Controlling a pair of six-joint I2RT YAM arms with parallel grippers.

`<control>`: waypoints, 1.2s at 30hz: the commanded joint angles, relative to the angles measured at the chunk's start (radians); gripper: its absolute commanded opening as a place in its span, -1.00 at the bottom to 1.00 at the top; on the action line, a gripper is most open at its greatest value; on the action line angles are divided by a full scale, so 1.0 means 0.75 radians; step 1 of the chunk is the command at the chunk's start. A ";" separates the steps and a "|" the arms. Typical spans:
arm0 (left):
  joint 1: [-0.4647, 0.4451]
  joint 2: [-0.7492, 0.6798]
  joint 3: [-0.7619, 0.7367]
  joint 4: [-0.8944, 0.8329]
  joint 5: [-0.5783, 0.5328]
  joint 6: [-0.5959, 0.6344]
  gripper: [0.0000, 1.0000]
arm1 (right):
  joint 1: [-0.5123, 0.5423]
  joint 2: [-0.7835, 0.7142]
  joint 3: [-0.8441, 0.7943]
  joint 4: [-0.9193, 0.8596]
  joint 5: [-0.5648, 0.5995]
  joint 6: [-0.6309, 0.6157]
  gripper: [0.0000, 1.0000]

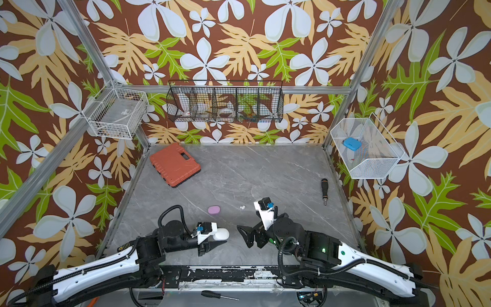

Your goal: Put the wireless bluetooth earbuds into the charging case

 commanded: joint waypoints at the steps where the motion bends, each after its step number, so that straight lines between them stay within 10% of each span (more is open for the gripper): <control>1: 0.002 0.006 0.001 0.058 0.025 -0.028 -1.00 | 0.003 0.010 0.011 0.056 -0.023 -0.047 0.99; 36: 0.001 0.028 -0.002 0.074 0.029 -0.028 -1.00 | 0.025 0.121 -0.070 0.241 -0.073 -0.283 1.00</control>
